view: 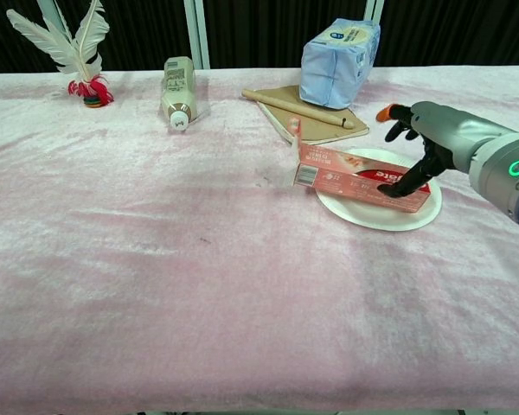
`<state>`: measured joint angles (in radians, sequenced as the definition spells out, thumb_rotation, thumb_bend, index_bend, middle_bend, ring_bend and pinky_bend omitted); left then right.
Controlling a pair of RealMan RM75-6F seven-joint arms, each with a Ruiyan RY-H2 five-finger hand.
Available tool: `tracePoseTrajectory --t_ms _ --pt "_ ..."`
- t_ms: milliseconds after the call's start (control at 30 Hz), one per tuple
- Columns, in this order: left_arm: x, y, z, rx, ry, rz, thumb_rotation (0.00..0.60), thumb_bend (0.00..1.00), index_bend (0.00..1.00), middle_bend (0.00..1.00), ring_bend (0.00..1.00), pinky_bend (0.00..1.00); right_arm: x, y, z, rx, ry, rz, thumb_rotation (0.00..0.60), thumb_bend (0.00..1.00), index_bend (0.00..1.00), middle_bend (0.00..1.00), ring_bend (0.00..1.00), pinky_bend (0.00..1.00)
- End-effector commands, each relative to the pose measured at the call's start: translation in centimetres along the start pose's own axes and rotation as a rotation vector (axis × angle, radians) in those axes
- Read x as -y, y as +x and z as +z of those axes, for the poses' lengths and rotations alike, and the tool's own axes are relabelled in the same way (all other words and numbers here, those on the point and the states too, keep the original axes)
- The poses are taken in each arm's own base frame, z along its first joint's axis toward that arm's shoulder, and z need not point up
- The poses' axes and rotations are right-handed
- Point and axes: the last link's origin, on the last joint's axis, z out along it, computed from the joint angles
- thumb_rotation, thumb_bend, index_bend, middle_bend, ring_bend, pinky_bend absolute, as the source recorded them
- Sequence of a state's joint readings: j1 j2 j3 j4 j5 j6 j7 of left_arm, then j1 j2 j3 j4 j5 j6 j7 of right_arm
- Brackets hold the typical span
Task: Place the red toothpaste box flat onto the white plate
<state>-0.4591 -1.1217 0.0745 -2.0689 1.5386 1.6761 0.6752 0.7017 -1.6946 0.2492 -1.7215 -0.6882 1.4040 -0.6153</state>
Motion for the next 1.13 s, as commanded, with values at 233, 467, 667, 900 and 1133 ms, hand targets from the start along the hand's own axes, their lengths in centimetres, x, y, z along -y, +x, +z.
tracePoseTrajectory --t_ms 233,467,667,900,1133 --pt "-0.4 -1.4 -2.7 0.07 0.007 -0.063 0.6 0.01 0.16 0.11 0.07 0.15 -1.2 2.1 -2.0 -0.017 0.05 0.007 0.6 0.18 0.0 0.05 0.02 0.11" --pt "0.3 -3.3 -5.7 0.145 0.037 -0.092 0.6 0.0 0.02 0.0 0.0 0.04 -7.3 5.5 -6.1 -0.071 0.097 -0.162 0.6 0.17 0.0 0.0 0.0 0.1" --pt "2.0 -4.8 -8.3 0.183 0.075 -0.098 0.6 0.0 0.0 0.0 0.0 0.0 -14.0 8.7 -10.9 -0.118 0.062 -0.24 0.6 0.15 0.0 0.0 0.0 0.08" --pt "4.2 -6.3 -11.0 0.185 0.11 -0.062 0.6 0.0 0.0 0.0 0.0 0.0 -20.0 11.3 -16.2 -0.225 0.012 -0.292 0.6 0.14 0.0 0.0 0.0 0.07" --pt "5.5 -8.0 -11.7 0.182 0.138 -0.05 0.6 0.0 0.0 0.0 0.0 0.0 -23.0 12.2 -17.6 -0.309 -0.031 -0.233 0.6 0.14 0.0 0.0 0.0 0.07"
